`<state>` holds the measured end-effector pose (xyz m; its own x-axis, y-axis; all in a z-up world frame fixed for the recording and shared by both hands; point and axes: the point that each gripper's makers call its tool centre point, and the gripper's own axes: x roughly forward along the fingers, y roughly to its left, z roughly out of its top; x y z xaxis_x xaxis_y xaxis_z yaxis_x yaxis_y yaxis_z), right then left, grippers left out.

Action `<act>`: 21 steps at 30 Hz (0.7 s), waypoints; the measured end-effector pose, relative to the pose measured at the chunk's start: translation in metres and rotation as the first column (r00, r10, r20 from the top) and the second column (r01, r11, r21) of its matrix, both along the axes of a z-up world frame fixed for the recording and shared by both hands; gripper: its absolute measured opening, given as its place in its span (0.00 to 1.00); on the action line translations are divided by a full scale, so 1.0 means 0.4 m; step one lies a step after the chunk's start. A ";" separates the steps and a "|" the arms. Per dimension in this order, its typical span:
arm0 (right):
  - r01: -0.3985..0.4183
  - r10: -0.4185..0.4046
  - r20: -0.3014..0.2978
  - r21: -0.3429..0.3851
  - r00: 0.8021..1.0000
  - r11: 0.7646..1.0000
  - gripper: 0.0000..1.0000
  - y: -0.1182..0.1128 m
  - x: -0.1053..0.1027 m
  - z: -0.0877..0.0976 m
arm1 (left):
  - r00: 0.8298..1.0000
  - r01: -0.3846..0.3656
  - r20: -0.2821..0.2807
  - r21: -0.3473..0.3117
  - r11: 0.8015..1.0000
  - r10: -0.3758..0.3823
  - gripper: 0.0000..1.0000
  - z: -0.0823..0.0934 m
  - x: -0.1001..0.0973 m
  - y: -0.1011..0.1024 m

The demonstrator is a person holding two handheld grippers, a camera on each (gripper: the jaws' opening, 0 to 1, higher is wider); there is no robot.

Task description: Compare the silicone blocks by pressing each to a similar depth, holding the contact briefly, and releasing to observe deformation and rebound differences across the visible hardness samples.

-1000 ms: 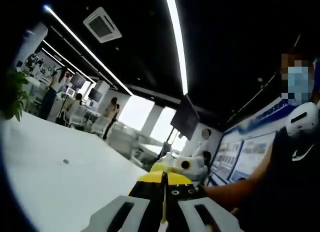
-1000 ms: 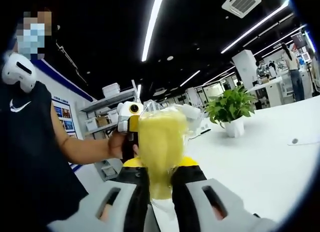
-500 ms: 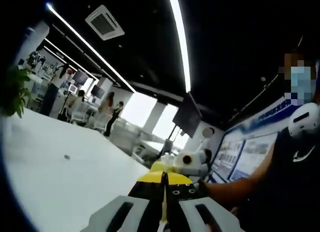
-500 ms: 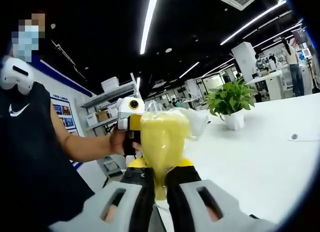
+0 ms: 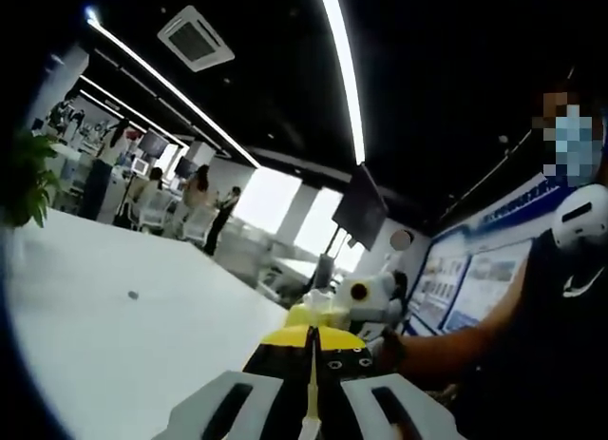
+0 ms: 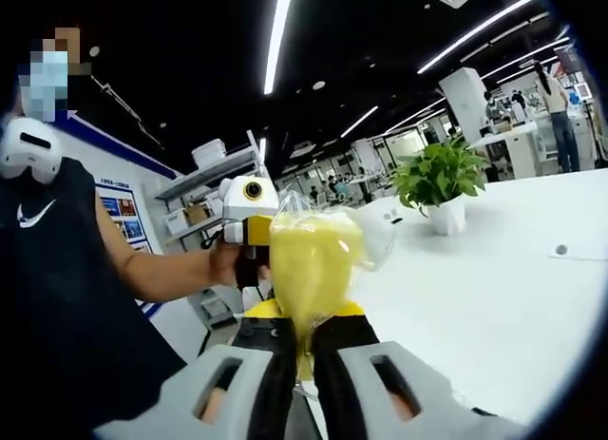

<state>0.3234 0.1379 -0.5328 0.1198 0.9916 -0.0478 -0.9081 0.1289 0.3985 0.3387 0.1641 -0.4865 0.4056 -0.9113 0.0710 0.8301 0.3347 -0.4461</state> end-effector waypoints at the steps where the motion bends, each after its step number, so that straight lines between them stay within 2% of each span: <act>1: -0.001 0.001 -0.001 -0.001 1.000 1.000 0.01 0.000 0.000 0.000 | 1.000 0.000 -0.004 -0.006 1.000 0.000 0.00 0.000 0.000 -0.001; 8: -0.003 0.003 0.003 -0.006 1.000 1.000 0.00 -0.001 0.003 0.003 | 1.000 0.004 0.011 -0.011 1.000 -0.004 0.00 0.003 -0.003 -0.003; 11: -0.003 0.003 0.003 -0.011 1.000 1.000 0.00 0.002 0.001 0.003 | 1.000 -0.002 -0.005 -0.017 1.000 0.002 0.00 0.002 -0.002 0.000; 13: -0.002 0.002 0.001 -0.013 1.000 1.000 0.00 0.004 0.001 0.003 | 0.999 -0.017 0.051 -0.002 1.000 0.017 0.00 0.003 0.000 0.004; 16: 0.003 -0.003 0.001 -0.017 1.000 1.000 0.00 0.006 0.007 0.003 | 0.999 -0.023 0.033 -0.006 1.000 0.023 0.00 0.002 0.001 0.006; 21: 0.000 0.000 0.007 -0.016 1.000 1.000 0.00 0.016 0.007 0.011 | 0.998 -0.033 0.047 -0.014 0.999 0.033 0.00 0.009 0.002 0.016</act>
